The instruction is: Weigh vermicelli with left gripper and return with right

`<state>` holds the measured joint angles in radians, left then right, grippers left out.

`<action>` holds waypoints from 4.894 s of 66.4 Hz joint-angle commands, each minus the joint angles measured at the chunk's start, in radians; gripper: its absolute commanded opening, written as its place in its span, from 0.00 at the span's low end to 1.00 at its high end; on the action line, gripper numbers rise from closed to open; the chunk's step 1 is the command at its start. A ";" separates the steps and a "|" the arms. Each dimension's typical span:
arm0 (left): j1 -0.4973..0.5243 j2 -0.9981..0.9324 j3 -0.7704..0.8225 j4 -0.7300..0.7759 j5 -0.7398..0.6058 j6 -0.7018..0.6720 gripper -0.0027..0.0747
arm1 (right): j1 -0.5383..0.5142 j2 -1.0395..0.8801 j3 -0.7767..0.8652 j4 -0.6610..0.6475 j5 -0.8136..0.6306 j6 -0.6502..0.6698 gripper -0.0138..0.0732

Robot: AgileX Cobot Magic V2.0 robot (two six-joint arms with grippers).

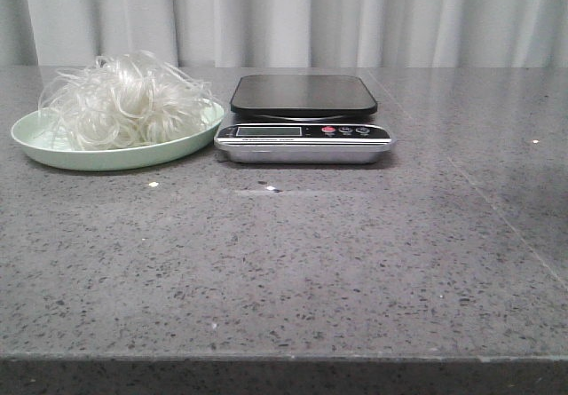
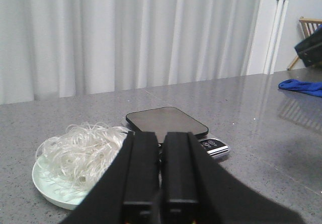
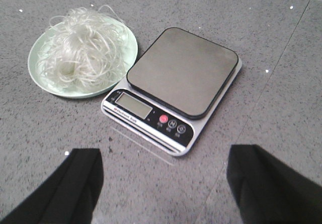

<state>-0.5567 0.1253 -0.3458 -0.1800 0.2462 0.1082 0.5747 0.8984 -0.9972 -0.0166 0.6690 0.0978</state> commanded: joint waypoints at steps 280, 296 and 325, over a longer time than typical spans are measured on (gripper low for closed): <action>0.568 -0.148 0.356 0.223 -0.272 -0.167 0.20 | -0.436 -0.797 0.861 -0.021 -0.750 -0.011 0.35; 0.568 -0.148 0.356 0.223 -0.272 -0.167 0.20 | -0.558 -0.857 0.985 0.054 -0.829 -0.011 0.35; 0.568 -0.148 0.356 0.223 -0.272 -0.167 0.20 | -0.561 -0.926 1.017 0.035 -0.770 -0.012 0.35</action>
<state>0.0116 -0.0031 0.0021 0.0413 0.0485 -0.0499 0.0192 -0.0098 0.0278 0.0334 -0.0320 0.0954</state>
